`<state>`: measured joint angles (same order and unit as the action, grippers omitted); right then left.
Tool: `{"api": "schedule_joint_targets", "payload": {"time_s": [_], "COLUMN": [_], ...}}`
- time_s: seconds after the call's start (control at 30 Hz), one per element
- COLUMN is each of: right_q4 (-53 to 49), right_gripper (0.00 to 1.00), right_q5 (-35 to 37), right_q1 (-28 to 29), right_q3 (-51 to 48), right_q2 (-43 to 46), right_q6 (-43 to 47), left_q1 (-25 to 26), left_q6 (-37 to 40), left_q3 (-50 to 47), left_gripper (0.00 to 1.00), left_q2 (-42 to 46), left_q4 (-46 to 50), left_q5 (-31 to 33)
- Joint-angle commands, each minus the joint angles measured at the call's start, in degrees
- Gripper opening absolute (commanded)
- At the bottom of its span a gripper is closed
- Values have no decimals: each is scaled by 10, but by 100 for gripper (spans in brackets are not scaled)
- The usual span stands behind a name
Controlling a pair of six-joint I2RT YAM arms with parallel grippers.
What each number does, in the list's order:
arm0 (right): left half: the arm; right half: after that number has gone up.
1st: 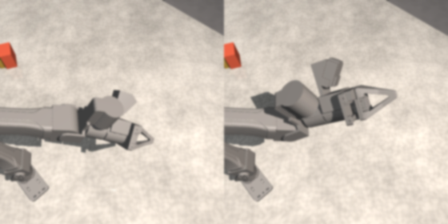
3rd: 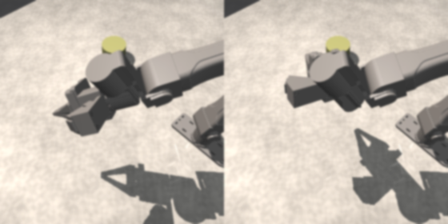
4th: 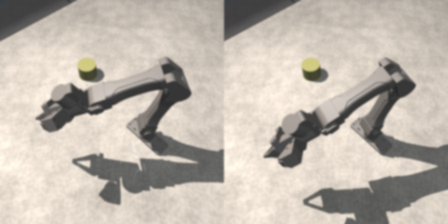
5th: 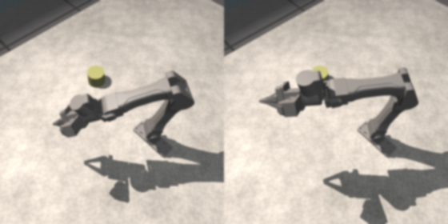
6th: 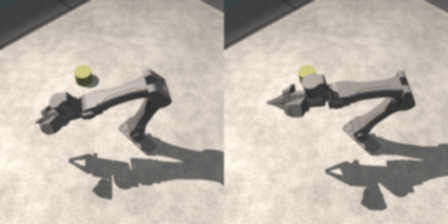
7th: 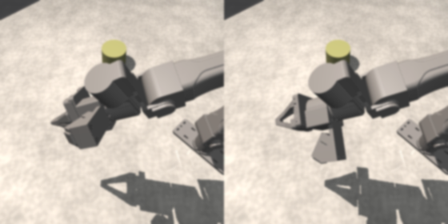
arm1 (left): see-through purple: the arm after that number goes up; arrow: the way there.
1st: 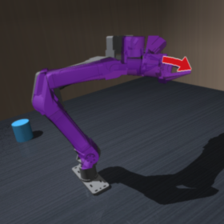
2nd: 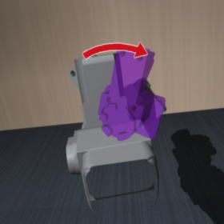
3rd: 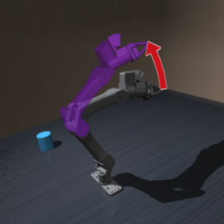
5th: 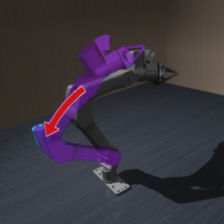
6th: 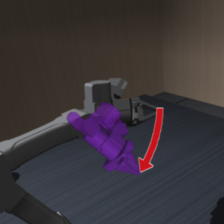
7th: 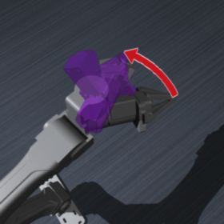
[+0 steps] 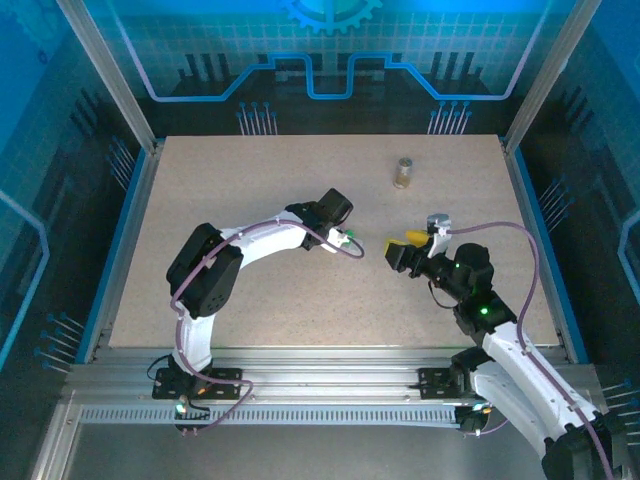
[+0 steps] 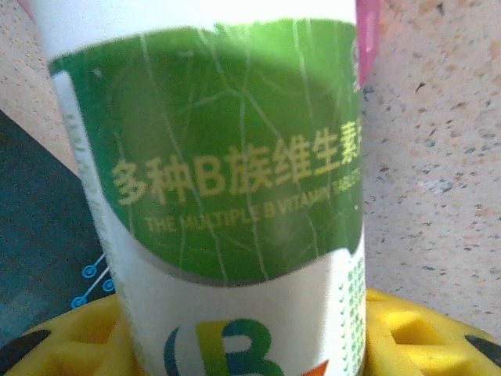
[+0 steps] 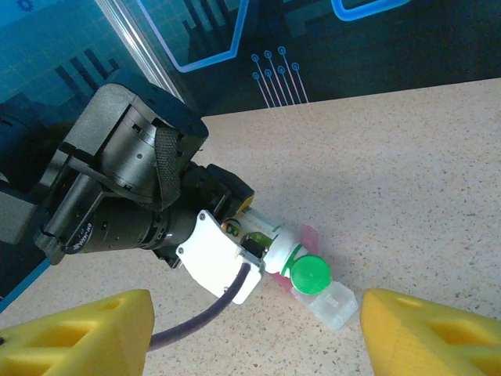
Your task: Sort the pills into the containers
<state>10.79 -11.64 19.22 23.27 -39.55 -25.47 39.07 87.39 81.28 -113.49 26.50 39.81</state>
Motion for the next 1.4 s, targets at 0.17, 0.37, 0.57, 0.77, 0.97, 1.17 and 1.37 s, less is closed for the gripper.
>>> {"api": "schedule_joint_targets", "payload": {"time_s": [0.17, 0.37, 0.57, 0.77, 0.97, 1.17, 1.37], "right_q4": [9, 9, 11, 8, 7, 5, 6], "right_gripper": [71, 71, 71, 71, 71, 71, 72], "right_q5": [6, 7, 10, 10, 11, 12, 13], "right_q1": [12, 13, 13, 16, 18, 18, 20], "right_q3": [-2, -1, -3, -3, -2, -1, -2], "right_q2": [10, 10, 9, 12, 15, 18, 17], "right_q6": [8, 9, 8, 10, 11, 13, 11], "left_q1": [4, 19, 22, 32, 36, 36, 31], "left_q6": [81, 102, 111, 125, 124, 124, 130], "left_q3": [-36, -47, -54, -36, -14, -7, -20], "left_gripper": [0, 0, 0, 0, 0, 0, 0], "left_q2": [15, 24, 21, 5, -12, 0, 15], "left_q4": [-9, -22, -24, -57, -53, -45, -47], "left_q5": [41, 50, 59, 81, 105, 112, 106]}}
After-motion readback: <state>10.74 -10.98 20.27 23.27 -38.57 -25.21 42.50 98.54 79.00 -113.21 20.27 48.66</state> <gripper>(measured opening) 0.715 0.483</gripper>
